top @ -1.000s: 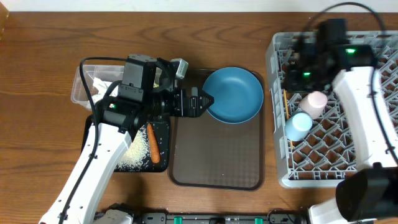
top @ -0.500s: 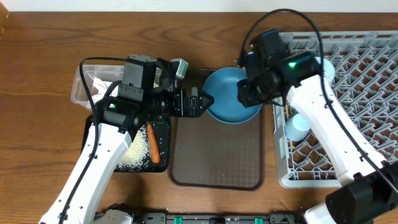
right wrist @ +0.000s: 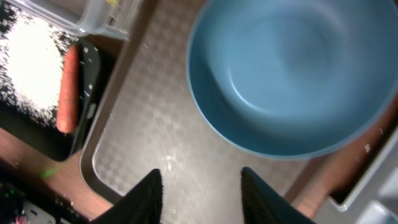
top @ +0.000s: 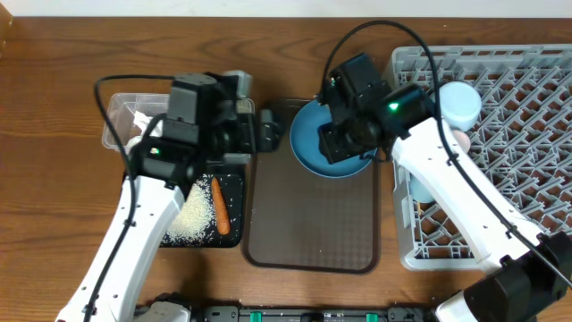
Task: Sort waste into correct bins and load items into the dishwasher rack
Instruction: 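Move the right gripper left from the rack to the blue plate, then grasp the rim of the blue plate with the right gripper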
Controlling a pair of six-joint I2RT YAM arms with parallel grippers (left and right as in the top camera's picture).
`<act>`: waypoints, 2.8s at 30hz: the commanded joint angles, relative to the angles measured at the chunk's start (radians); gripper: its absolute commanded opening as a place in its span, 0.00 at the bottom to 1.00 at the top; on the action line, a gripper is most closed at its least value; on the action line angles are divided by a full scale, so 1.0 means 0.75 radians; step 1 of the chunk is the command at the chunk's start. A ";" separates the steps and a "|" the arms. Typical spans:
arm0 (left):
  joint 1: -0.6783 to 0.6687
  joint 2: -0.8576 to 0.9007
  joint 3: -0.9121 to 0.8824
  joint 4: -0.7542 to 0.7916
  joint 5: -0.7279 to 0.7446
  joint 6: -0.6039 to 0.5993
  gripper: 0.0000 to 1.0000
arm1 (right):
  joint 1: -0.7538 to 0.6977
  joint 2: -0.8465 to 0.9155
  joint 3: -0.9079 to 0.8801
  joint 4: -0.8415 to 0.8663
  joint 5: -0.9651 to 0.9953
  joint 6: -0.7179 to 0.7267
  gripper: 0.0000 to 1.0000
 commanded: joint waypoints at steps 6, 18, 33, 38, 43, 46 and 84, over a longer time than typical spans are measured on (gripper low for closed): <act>0.268 0.005 -0.002 -0.076 -0.362 0.008 1.00 | 0.136 0.012 -0.164 0.235 0.172 0.002 0.57; 0.341 0.005 -0.002 -0.083 -0.362 0.008 1.00 | 0.176 0.013 -0.559 0.779 0.297 0.012 0.67; 0.341 0.005 -0.002 -0.084 -0.362 0.008 1.00 | 0.176 0.032 -0.847 1.305 0.270 0.063 0.57; 0.341 0.005 -0.002 -0.084 -0.362 0.008 1.00 | 0.176 0.070 -0.850 1.363 0.291 0.063 0.56; 0.341 0.005 -0.002 -0.083 -0.362 0.008 1.00 | 0.176 0.116 -0.850 1.400 0.334 0.063 0.55; 0.341 0.005 -0.002 -0.084 -0.362 0.008 1.00 | 0.176 0.151 -0.850 1.426 0.339 0.063 0.54; 0.341 0.005 -0.002 -0.083 -0.362 0.008 1.00 | 0.151 -0.008 -0.849 1.612 -0.069 0.067 0.01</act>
